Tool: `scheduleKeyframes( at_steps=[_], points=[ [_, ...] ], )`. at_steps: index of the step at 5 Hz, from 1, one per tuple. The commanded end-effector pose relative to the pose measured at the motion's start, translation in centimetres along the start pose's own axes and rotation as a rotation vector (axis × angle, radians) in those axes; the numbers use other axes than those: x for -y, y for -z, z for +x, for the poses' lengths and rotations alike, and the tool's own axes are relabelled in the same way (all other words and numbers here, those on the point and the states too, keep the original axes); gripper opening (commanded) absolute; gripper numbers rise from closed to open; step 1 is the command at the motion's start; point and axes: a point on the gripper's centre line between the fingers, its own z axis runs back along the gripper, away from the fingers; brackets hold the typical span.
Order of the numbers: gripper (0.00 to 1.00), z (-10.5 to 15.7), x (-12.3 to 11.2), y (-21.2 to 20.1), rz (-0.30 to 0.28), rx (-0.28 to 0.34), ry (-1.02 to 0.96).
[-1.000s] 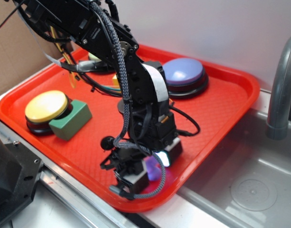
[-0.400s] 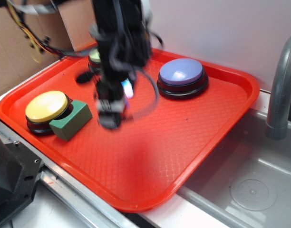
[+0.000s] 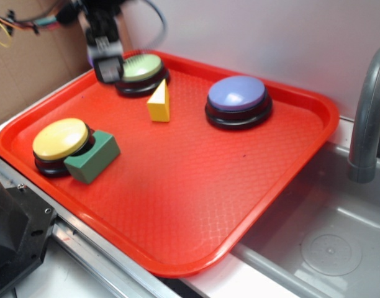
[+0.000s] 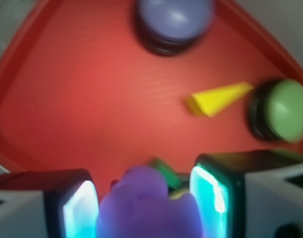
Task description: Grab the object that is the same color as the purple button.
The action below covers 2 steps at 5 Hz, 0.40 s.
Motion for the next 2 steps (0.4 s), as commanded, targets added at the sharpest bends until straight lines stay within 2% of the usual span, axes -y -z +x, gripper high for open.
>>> scheduleKeyframes(
  at_steps=[1, 2],
  points=[
    [0.0, -2.8, -2.4, -3.2, 0.011, 0.015, -0.35],
    [0.0, -3.3, -4.0, -3.1, -0.015, 0.031, -0.444]
  ],
)
